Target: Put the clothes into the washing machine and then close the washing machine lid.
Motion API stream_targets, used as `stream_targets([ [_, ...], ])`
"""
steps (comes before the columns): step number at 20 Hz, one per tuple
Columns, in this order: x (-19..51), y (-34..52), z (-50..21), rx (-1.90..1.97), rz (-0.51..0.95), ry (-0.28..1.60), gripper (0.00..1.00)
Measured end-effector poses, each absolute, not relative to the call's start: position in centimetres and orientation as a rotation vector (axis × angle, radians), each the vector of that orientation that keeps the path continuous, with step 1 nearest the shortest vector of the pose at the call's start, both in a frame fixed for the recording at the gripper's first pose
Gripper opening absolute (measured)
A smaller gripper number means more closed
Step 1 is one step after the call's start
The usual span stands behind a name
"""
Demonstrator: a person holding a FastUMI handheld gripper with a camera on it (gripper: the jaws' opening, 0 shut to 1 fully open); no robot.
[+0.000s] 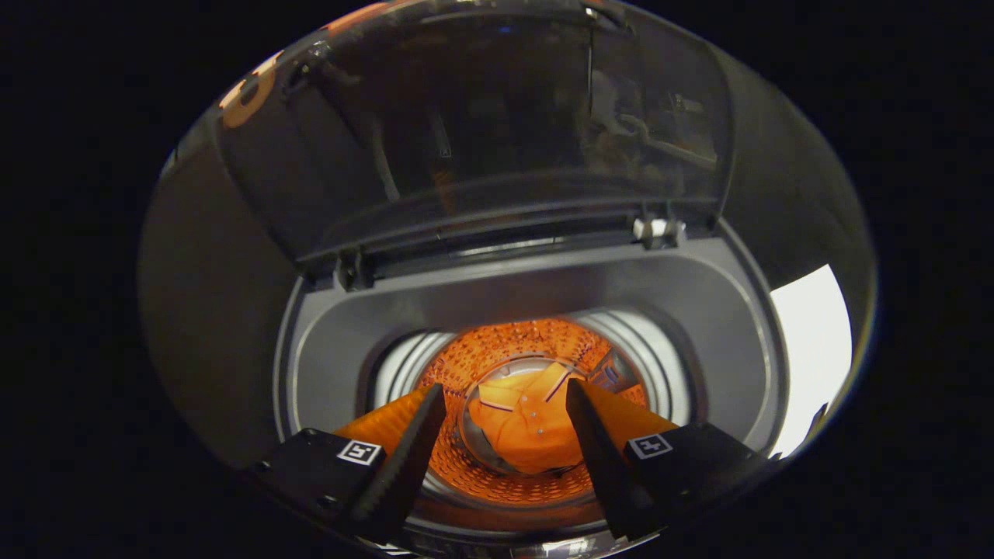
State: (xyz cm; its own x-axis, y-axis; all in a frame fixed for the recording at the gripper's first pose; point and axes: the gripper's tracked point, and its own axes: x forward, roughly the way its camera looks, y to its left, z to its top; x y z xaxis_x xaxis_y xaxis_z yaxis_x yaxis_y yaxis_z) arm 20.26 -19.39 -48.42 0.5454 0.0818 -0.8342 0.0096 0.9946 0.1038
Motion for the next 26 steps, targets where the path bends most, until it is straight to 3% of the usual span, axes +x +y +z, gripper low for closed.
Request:
stream_targets([
  [7,22.1,-19.4,-37.2,0.075,0.049,0.821,0.99],
  [16,30.7,-17.2,-23.3,0.053,0.093,0.579,0.99],
  [20,34.5,-16.9,-21.1,0.034,0.103,0.522,0.99],
  [26,38.5,-17.0,-24.0,-0.007,0.075,0.582,0.99],
])
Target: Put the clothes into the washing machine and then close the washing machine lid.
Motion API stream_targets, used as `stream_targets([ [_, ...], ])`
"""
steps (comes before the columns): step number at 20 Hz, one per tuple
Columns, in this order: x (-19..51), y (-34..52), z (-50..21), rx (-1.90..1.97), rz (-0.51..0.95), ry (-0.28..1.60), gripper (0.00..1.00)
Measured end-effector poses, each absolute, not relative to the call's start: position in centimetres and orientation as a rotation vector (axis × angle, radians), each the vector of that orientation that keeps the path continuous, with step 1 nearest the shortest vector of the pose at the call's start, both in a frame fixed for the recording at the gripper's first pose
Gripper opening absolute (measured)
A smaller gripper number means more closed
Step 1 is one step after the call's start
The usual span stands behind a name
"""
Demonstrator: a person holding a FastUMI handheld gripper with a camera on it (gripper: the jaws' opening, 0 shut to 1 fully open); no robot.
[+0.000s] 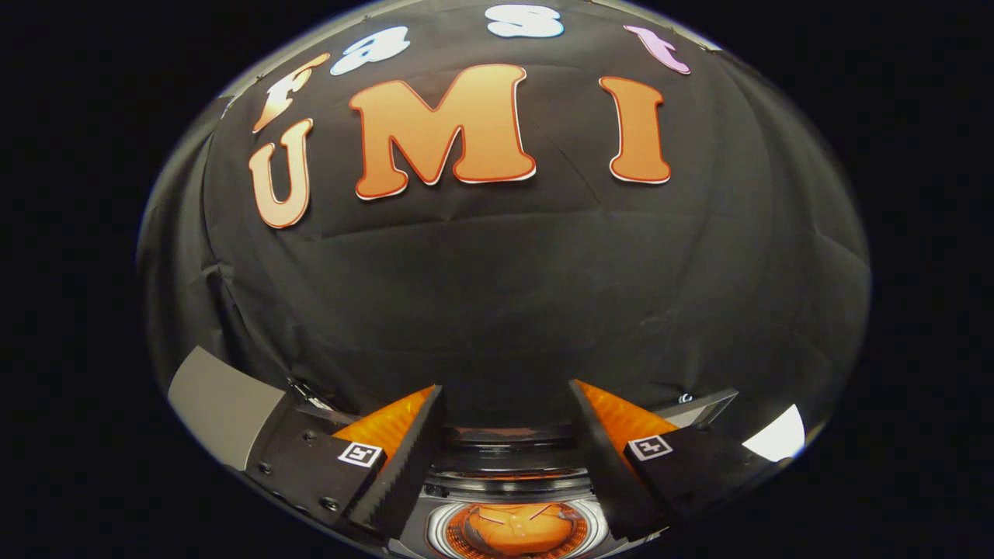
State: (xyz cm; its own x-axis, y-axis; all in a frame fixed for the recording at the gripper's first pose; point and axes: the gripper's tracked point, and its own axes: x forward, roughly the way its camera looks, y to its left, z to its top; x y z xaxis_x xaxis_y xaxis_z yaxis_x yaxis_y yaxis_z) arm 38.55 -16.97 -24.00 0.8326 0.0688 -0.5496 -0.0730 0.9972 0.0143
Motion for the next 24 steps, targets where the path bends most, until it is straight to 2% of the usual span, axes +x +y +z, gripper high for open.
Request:
stream_targets([
  [7,38.0,-17.1,-24.3,-0.011,0.024,0.542,1.00],
  [24,28.8,-17.2,-24.2,-0.055,0.034,0.462,0.99],
])
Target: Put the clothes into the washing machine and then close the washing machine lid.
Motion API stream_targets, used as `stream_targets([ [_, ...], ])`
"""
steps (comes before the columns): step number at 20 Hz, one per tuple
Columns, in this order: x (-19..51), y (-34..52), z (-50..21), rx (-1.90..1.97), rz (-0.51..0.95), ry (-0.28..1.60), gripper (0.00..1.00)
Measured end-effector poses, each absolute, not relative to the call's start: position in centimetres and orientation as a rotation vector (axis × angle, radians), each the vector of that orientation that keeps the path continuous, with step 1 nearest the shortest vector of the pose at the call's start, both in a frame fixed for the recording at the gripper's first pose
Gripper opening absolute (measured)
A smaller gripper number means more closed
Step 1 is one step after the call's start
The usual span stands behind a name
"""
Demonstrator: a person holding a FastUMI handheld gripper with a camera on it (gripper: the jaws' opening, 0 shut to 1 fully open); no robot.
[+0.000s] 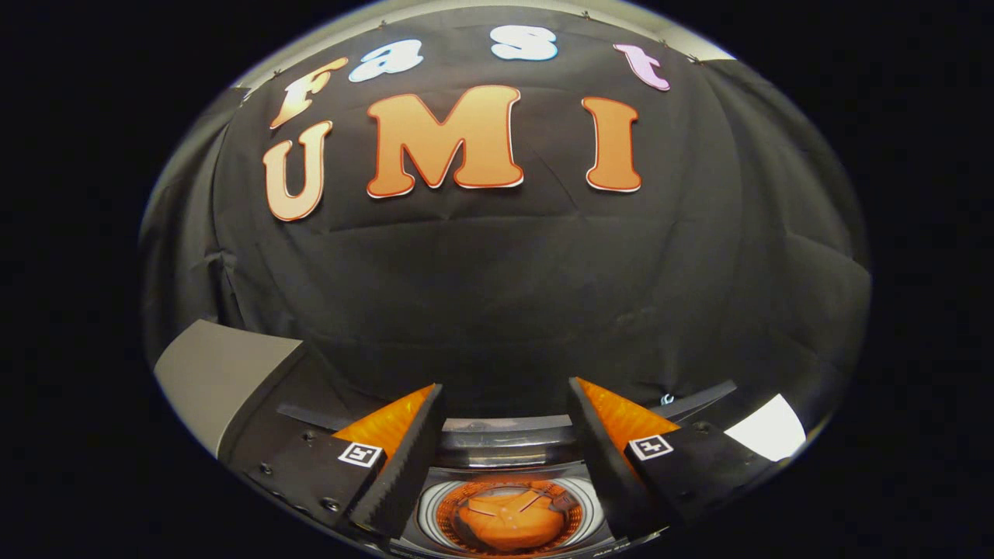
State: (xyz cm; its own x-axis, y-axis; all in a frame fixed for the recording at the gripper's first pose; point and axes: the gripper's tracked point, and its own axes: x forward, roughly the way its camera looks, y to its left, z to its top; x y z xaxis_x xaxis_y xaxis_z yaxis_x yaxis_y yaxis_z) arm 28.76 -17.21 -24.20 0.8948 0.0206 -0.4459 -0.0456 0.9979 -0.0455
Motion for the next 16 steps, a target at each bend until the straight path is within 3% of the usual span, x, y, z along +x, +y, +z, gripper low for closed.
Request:
stream_targets([
  [16,25.7,-17.3,-24.9,-0.047,0.067,0.353,0.99],
])
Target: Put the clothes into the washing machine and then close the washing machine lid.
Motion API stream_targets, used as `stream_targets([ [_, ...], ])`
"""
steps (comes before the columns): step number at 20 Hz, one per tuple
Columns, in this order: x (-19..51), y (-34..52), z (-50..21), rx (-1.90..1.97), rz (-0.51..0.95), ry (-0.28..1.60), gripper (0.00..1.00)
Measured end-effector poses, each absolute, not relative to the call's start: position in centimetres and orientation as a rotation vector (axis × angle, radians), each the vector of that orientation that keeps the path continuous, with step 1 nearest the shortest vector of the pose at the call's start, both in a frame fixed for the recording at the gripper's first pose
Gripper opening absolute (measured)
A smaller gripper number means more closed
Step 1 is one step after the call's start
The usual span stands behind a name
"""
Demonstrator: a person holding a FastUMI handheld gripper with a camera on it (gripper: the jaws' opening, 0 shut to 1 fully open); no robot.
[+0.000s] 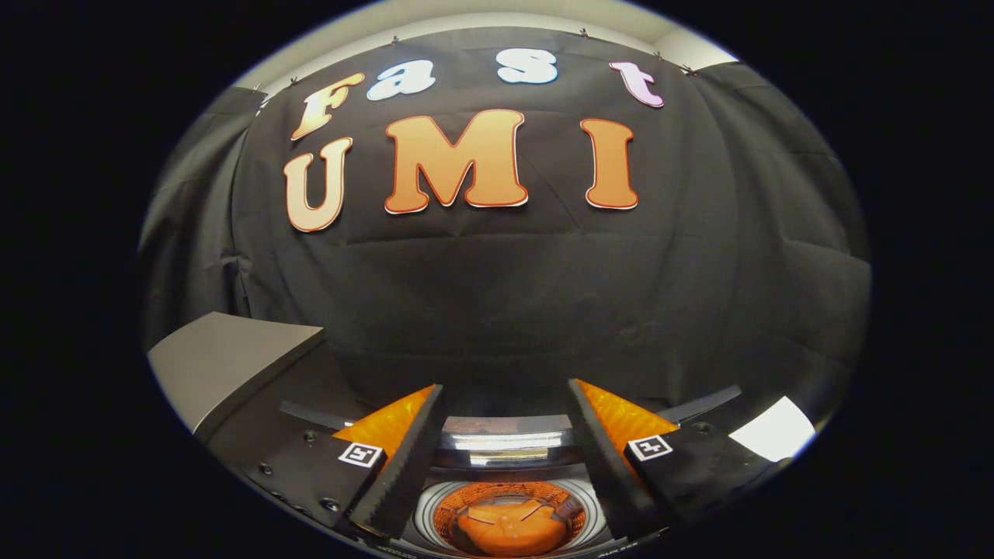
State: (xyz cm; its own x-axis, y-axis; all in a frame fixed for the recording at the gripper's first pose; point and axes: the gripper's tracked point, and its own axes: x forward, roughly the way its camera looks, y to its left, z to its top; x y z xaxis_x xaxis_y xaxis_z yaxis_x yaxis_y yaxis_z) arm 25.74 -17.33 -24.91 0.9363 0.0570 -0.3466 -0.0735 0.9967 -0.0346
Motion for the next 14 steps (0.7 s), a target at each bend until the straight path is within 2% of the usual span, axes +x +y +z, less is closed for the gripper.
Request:
stream_targets([
  [8,24.0,-17.5,-25.9,-0.035,0.080,0.354,0.99],
  [14,22.9,-17.8,-31.4,-0.035,0.085,0.475,0.98],
])
